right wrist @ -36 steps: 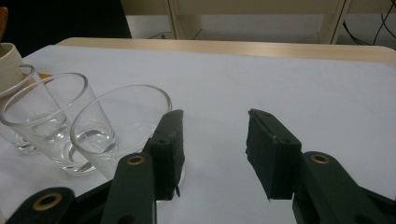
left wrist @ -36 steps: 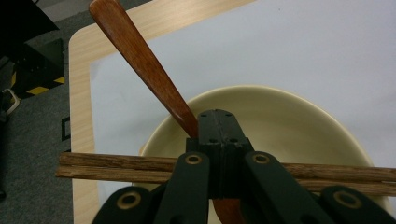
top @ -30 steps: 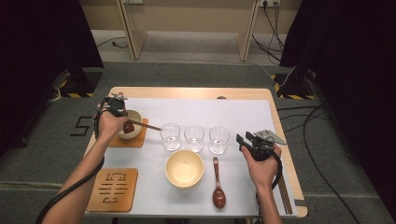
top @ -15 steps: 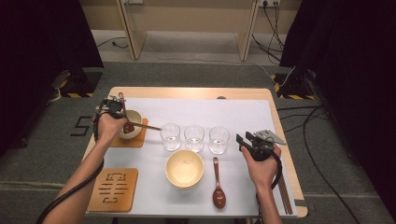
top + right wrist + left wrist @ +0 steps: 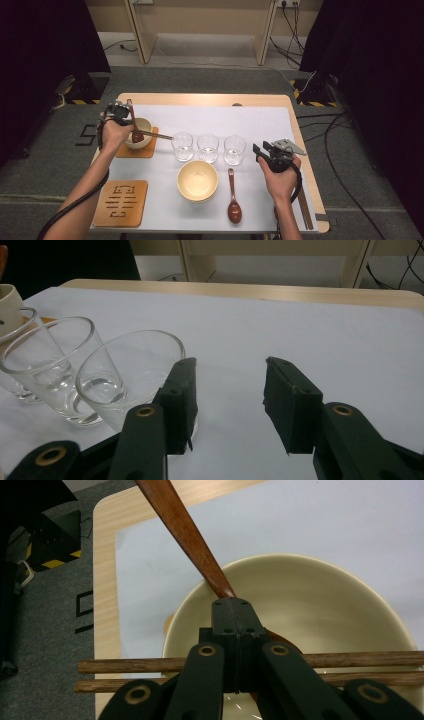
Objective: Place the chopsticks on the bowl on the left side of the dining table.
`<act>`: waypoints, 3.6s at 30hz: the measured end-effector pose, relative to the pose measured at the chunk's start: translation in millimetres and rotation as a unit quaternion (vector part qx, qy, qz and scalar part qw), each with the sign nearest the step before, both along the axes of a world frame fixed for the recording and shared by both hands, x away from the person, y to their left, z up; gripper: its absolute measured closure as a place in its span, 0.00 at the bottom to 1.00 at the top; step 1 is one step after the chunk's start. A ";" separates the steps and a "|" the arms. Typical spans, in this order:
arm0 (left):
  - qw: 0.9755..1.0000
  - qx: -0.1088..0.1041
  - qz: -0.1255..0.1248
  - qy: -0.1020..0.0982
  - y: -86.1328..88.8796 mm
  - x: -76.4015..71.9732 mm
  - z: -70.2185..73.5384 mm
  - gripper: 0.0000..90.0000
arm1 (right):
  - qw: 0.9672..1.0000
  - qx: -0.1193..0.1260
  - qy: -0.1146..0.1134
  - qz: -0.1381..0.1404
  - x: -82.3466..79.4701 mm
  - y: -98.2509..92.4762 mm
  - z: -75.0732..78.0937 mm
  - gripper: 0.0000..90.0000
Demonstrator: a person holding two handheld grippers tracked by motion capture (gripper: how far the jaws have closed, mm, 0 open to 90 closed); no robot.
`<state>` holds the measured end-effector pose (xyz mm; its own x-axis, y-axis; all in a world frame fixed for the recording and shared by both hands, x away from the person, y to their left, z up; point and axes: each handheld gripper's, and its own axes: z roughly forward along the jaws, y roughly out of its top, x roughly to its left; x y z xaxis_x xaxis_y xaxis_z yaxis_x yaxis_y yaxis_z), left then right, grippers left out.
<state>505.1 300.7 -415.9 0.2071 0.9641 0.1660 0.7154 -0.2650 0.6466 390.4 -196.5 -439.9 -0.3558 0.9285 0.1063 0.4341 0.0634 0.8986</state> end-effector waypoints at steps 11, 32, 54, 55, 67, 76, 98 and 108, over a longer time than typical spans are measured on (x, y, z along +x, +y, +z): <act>1.000 0.003 0.009 0.015 6.4 -1.2 -2.1 0.99 | 1.000 0.001 0.002 0.001 0.0 1.5 -0.4 0.63; 0.999 -0.003 0.019 0.036 6.0 -4.7 -5.5 0.99 | 1.000 0.000 0.001 0.002 0.2 1.2 -0.3 0.63; 1.000 -0.010 0.008 0.019 9.6 -6.8 -3.4 0.98 | 1.000 -0.001 0.001 0.001 -0.1 2.4 0.3 0.63; 1.000 -0.011 0.006 0.017 9.9 -7.5 -2.7 0.98 | 1.000 -0.001 0.001 0.002 -0.1 2.5 0.2 0.63; 0.999 -0.022 0.008 -0.026 36.3 -39.4 17.3 0.99 | 1.000 0.001 0.001 0.001 -1.7 2.1 1.3 0.63; 0.999 -0.030 0.027 -0.025 64.5 -59.3 10.6 0.99 | 1.000 0.000 -0.001 -0.001 -1.9 1.4 2.4 0.63; 0.995 -0.074 -0.015 -0.057 55.5 -99.2 5.7 0.91 | 1.000 -0.005 0.004 0.004 -0.3 3.6 0.2 0.62; 0.992 -0.106 -0.036 -0.054 38.4 -116.7 -6.1 0.78 | 1.000 -0.009 0.019 -0.001 2.6 0.1 -5.4 0.61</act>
<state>388.4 339.1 -421.9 0.2686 0.9631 -0.0142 0.6231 -0.1625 0.7651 393.1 -196.4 -445.3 -0.3505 0.9309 0.1030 0.4674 0.0785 0.8806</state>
